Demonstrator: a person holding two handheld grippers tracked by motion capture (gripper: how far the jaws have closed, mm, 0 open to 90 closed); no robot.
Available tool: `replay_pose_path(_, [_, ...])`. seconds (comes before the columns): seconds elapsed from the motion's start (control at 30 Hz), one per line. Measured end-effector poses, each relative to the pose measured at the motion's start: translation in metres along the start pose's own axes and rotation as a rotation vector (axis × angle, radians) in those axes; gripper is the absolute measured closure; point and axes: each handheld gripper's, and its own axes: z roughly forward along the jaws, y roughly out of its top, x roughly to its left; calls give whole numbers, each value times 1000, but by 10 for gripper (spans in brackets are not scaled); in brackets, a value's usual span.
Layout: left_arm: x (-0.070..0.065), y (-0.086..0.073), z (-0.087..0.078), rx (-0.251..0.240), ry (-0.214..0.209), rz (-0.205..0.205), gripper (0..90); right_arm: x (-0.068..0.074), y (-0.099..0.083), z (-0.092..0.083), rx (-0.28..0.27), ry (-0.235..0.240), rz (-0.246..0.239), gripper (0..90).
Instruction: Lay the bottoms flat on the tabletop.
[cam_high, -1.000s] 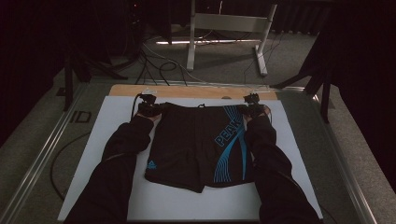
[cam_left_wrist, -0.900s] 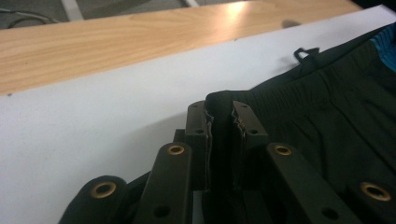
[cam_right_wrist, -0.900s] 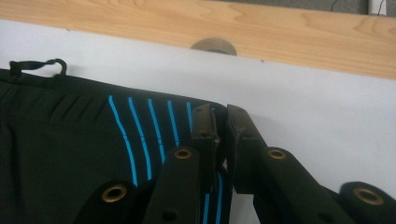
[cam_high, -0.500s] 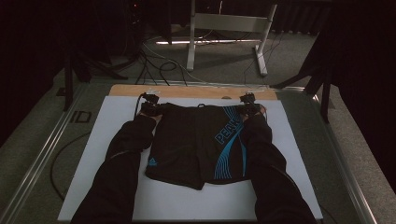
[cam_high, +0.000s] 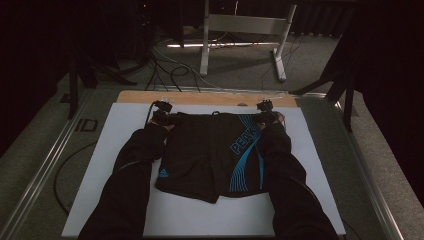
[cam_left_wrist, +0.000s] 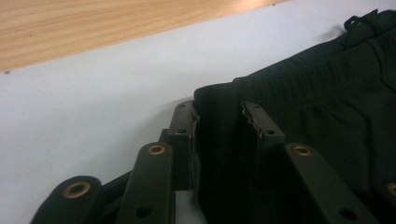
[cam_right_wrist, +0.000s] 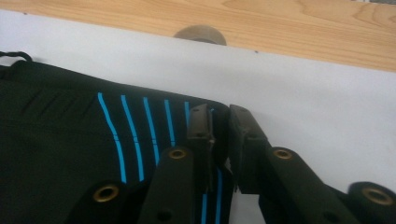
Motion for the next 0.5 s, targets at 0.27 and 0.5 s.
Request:
replay_pose_path(0.27, [-1,2,-5,-19,9,-14,598,1,1,-6,-13,-6,4,627])
replay_pose_path(0.5, [-8,12,-19,-51,-5,-1,341,3,4,-15,-23,41,-15,400])
